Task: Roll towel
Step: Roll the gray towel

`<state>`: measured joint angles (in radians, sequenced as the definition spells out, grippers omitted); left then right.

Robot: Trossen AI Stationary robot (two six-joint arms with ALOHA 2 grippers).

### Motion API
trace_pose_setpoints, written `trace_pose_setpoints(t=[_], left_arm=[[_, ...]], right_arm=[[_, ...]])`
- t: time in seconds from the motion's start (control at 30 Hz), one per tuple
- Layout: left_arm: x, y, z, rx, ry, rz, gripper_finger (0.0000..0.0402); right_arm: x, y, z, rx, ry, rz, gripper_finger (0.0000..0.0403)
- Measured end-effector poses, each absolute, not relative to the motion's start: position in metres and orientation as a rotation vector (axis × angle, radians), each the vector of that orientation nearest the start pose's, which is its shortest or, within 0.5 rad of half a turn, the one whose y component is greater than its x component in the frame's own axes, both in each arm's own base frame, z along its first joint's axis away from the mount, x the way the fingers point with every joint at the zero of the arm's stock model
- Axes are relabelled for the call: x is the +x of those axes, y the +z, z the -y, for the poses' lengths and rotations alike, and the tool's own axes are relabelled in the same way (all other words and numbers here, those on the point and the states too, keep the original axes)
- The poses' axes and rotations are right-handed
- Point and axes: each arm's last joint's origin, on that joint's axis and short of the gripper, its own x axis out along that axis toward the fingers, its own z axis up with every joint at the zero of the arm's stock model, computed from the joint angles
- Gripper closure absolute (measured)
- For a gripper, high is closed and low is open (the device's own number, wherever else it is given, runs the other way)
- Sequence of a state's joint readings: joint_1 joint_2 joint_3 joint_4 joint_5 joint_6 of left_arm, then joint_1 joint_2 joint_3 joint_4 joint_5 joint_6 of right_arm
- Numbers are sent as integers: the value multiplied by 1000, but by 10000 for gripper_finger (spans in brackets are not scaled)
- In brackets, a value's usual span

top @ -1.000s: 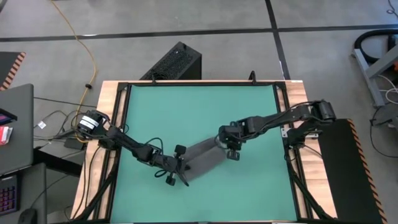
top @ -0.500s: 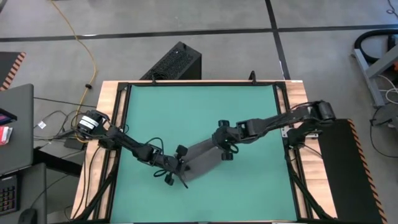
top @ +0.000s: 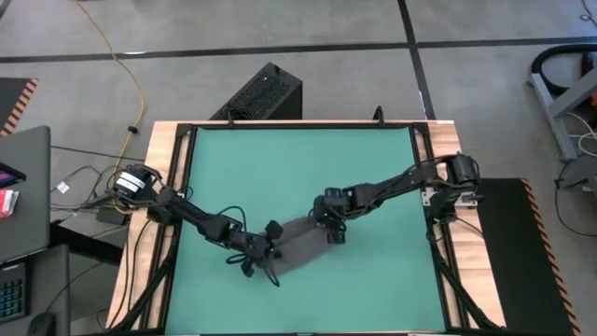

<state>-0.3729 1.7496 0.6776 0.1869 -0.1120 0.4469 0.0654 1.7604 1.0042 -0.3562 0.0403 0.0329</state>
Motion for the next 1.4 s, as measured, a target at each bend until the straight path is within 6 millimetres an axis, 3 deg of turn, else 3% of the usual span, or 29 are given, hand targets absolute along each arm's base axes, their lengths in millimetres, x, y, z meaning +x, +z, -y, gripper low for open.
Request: trace_pose_setpoints(t=[0.23, 0.4, 0.53, 0.73, 0.83, 0.93, 1.0, 1.13, 1.4], left_arm=[[275, 102, 101, 872, -447, -829, 401], [273, 100, 97, 1032, -451, -860, 401], [273, 100, 93, 1139, -451, -878, 401], [274, 99, 89, 1202, -469, -890, 401], [272, 99, 87, 1310, -491, -912, 401], [272, 99, 86, 1348, -499, -912, 401], [272, 99, 86, 1370, -504, -914, 401], [272, 99, 86, 1392, -521, -912, 401], [271, 99, 88, 1405, -512, -915, 401]], right_arm=[[322, 140, -40, -22, -132, -1167, 387], [301, 153, -51, -52, -305, -1205, 387], [292, 175, -56, -53, -354, -1137, 381], [274, 217, -78, -223, -157, -994, 375], [274, 235, -94, -393, 30, -846, 374], [279, 246, -100, -466, 71, -723, 374], [285, 244, -95, -505, 74, -711, 380], [299, 220, -77, -595, 36, -820, 394], [318, 179, -49, -477, 23, -986, 390]])
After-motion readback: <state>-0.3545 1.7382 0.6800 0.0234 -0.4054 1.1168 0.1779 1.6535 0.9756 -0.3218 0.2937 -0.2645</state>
